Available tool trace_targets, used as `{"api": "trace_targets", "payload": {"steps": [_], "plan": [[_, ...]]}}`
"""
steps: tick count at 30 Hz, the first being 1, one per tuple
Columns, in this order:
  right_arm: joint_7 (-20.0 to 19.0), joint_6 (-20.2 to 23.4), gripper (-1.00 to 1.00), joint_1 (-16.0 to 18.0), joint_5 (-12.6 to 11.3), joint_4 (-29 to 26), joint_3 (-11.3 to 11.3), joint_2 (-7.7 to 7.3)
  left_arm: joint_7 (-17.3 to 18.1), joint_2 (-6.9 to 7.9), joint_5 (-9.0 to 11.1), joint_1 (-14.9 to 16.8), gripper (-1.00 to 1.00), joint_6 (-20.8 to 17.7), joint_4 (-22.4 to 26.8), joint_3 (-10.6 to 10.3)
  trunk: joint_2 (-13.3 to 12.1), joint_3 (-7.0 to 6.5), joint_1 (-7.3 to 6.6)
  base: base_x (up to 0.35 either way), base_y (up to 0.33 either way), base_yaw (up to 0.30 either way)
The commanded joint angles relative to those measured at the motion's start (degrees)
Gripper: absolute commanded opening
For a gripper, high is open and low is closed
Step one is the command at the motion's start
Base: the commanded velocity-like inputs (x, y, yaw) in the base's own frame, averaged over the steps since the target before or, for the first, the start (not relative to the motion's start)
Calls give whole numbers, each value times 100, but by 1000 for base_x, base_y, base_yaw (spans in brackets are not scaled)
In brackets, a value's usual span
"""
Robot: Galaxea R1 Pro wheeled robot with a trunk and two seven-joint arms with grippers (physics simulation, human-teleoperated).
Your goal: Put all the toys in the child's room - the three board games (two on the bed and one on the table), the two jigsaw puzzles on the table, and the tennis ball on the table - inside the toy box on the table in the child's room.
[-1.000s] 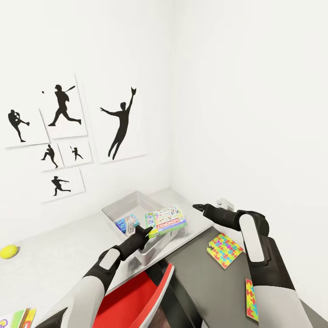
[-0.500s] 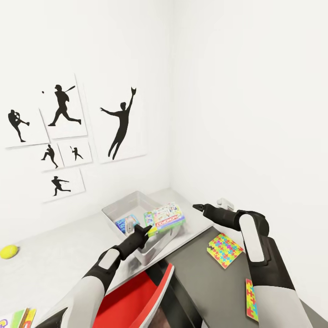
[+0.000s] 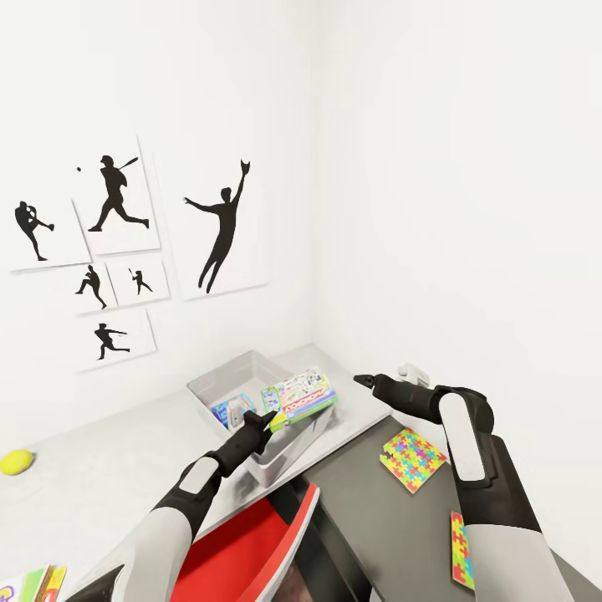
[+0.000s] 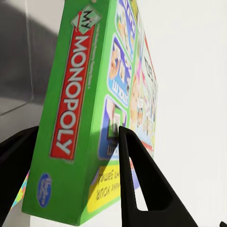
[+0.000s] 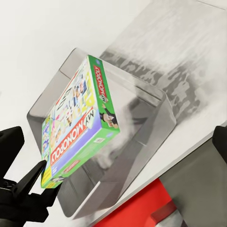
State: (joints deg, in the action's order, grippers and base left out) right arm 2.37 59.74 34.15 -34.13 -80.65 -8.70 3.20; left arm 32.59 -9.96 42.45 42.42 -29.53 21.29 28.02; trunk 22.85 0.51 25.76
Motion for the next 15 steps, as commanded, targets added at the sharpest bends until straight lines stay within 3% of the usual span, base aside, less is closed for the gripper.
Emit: {"api": "trace_targets", "payload": {"steps": [1, 6, 15], "plan": [[25, 26, 100, 4, -33, -3, -13, 5, 1, -3, 26, 3, -100, -44, 0, 28, 7, 5, 3, 0, 0, 0], [25, 26, 100, 4, -32, -3, -12, 5, 1, -3, 27, 3, -100, -44, -2, 36, 7, 5, 3, 0, 0, 0], [26, 26, 100, 4, -32, -3, -12, 5, -13, -3, 27, 3, -100, -44, -2, 246, 7, 5, 3, 0, 0, 0]]}}
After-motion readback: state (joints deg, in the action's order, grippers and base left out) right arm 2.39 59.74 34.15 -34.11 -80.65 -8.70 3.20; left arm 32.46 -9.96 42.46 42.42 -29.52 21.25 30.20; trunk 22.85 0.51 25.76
